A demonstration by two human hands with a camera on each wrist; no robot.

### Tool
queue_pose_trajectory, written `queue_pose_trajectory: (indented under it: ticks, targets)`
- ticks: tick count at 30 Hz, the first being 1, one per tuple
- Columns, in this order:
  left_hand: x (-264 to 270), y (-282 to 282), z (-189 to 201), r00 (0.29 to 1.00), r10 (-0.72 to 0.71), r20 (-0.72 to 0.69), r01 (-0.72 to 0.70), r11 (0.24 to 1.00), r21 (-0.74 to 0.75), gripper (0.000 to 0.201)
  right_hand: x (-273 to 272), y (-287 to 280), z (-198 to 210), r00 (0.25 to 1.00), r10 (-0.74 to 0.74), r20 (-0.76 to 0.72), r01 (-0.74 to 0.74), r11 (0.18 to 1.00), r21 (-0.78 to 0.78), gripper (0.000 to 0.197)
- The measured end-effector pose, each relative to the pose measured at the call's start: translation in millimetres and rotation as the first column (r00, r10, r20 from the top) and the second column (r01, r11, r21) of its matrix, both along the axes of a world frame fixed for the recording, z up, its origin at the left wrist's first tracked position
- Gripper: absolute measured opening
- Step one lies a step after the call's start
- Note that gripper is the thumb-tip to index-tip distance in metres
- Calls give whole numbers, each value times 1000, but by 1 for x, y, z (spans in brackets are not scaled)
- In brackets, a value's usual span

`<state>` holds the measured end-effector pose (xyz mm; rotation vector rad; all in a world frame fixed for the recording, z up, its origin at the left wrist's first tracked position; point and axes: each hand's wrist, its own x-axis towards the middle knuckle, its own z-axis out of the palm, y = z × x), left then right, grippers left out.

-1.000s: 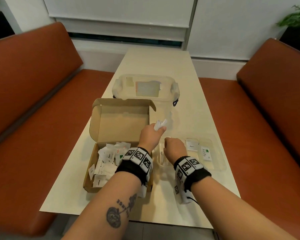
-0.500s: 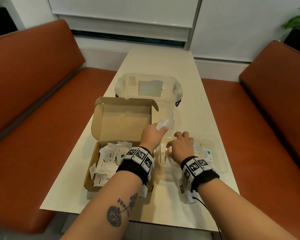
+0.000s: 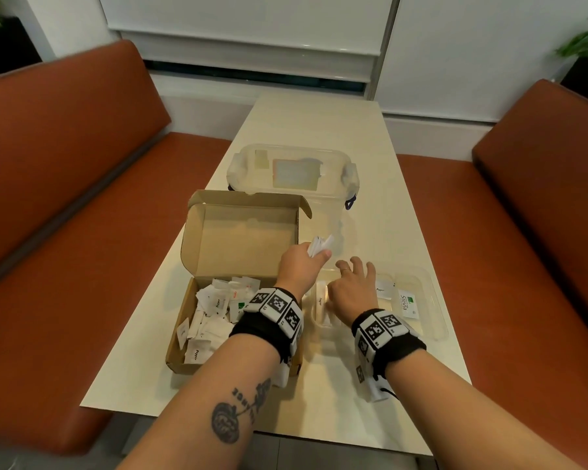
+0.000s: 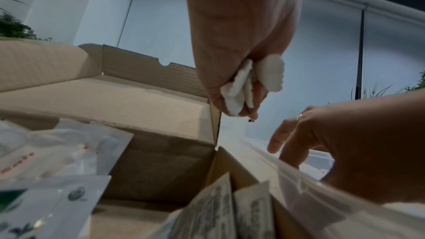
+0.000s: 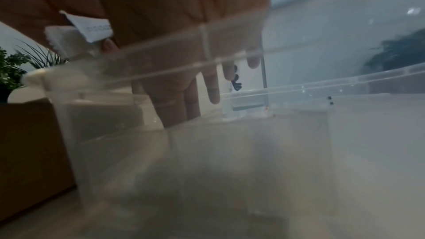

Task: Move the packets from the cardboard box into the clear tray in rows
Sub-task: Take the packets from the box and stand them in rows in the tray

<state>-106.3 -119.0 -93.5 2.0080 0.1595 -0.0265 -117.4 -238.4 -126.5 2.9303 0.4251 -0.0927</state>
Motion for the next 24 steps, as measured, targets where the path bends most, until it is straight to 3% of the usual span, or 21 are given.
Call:
queue_pose_trajectory:
  ticks: [7,20,22,24]
  targets:
    - [0,-1,0,1000,-6,19,6,999,36,37,-3,-9,3,996,-72,-57,78,992,102,23]
    - [2,-2,0,1000,-14,-4,15,997,77,35,-6,-6,0,996,-81,-47,86,990,108,31]
    - [1,-2,1,999,-35,1,35,999,12,27,-7,-7,-1,994,-101,-51,108,983,150,32]
    - [-2,-3,5,999,-36,0,36,994,-106,30,-6,-8,3,992,-123,-38,128,961,247,34]
